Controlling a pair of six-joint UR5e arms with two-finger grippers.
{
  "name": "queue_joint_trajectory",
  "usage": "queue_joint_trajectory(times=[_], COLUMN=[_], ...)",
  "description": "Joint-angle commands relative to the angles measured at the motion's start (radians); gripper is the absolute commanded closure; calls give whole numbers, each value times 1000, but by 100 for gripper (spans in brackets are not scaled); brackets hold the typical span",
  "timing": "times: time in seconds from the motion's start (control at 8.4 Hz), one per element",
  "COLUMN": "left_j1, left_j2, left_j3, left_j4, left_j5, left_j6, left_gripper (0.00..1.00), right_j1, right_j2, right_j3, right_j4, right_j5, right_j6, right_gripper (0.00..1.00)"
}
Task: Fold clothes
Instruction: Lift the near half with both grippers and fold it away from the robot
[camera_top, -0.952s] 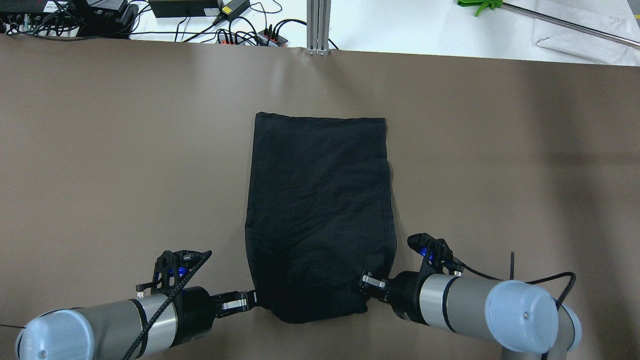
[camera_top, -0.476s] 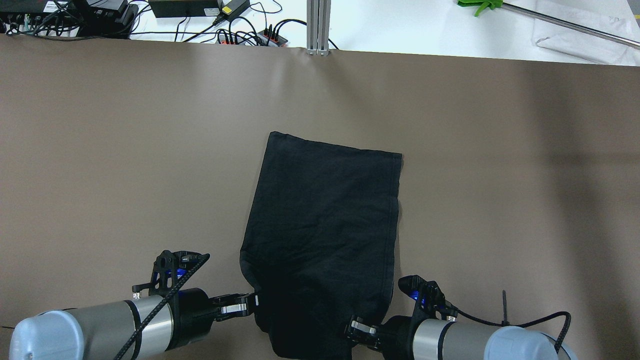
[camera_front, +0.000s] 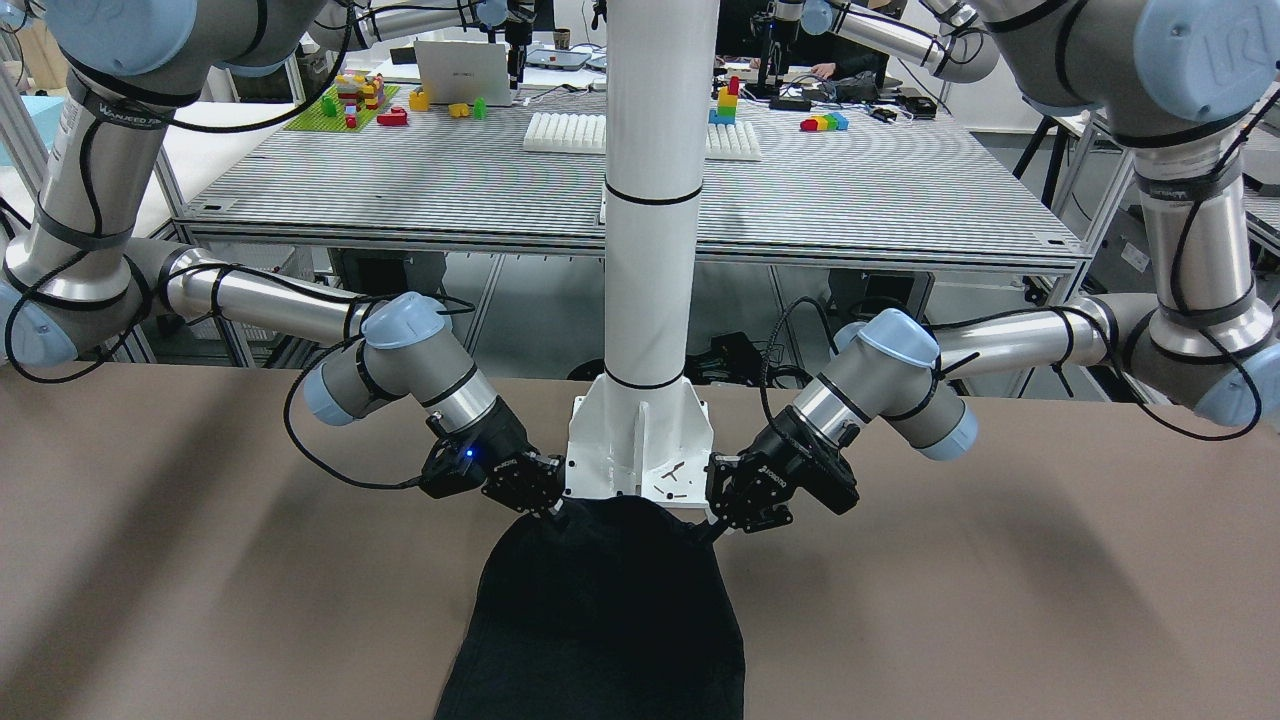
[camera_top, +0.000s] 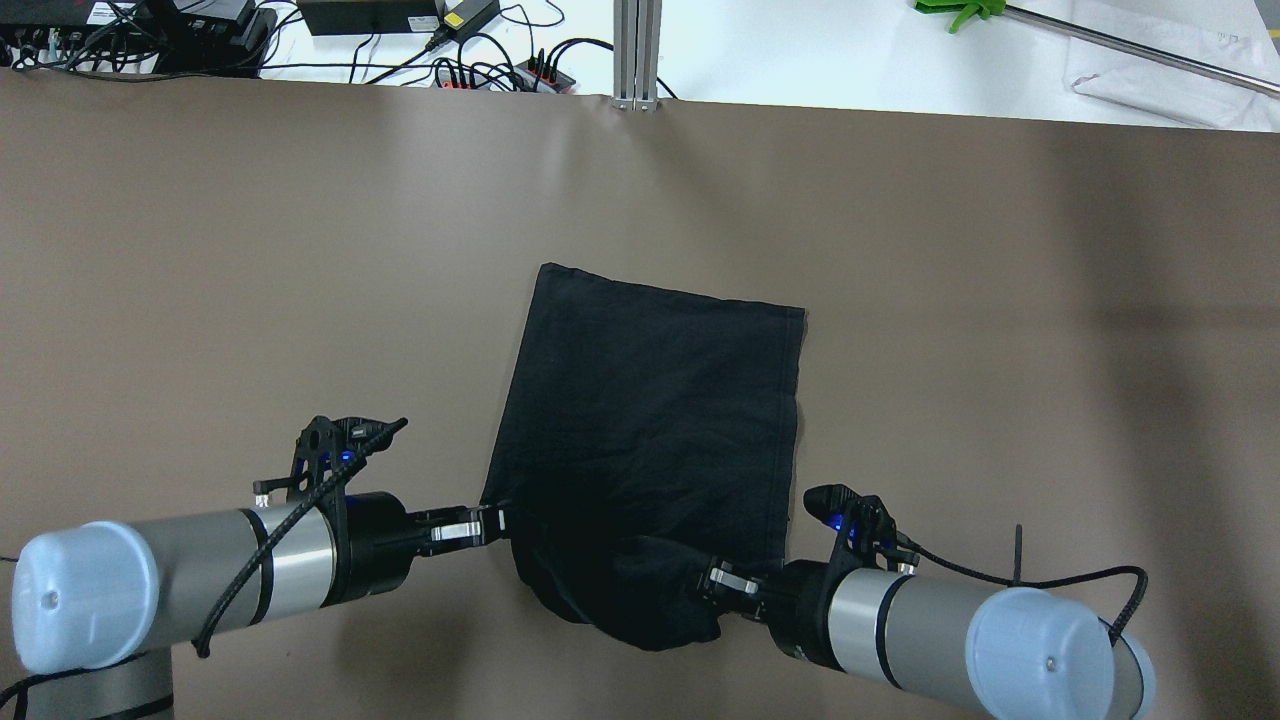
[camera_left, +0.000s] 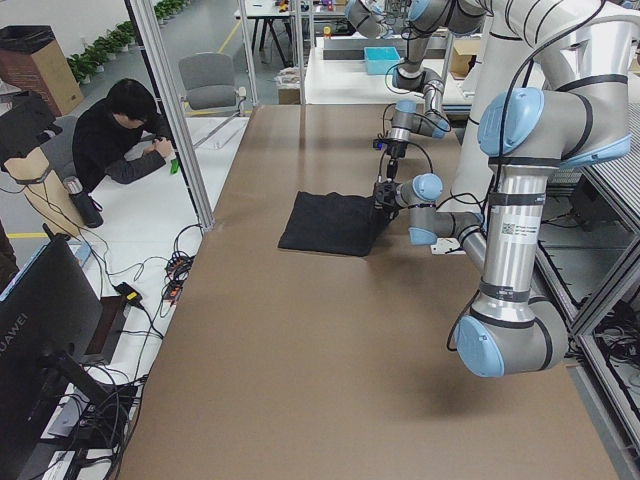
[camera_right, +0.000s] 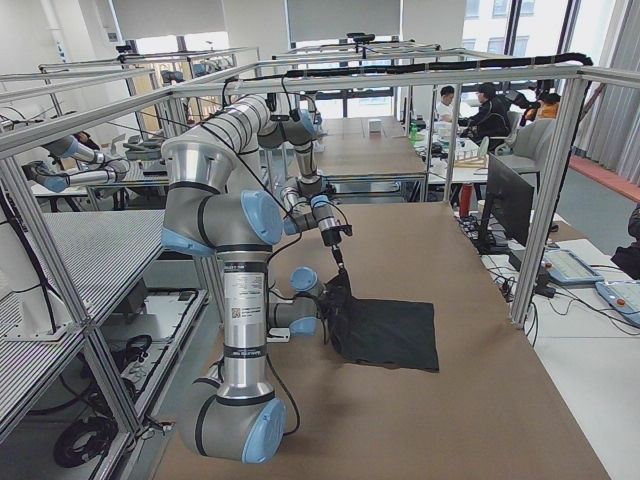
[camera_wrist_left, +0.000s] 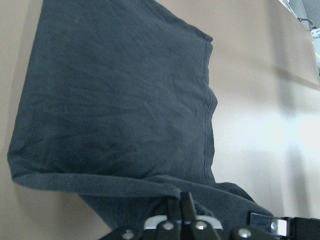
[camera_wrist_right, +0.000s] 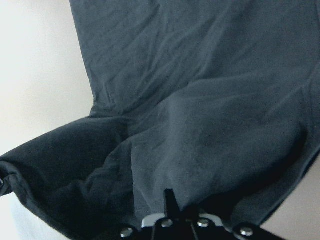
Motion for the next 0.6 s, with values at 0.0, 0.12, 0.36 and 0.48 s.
queue_joint_trajectory(times=[0.0,0.12,0.36,0.48], left_j1=[-160,-230,-322,-344], left_j2=[-125,-157,-217,-254], left_j3=[136,188,288,335], left_j4=[3,3,3,3], left_j5=[-117,-194,-263,-269], left_j6=[-2,-2,-9,-11], left_gripper=[100,100,100,100], right_j1=[129,170,227,249], right_j2=[89,136,156,158], right_j3=[-99,-155,-228,-245], right_j4=[-2,-2,0,0], right_j5=[16,16,17,16], right_j6=[-61,-64,-108,-110], right_gripper=[100,100,100,100])
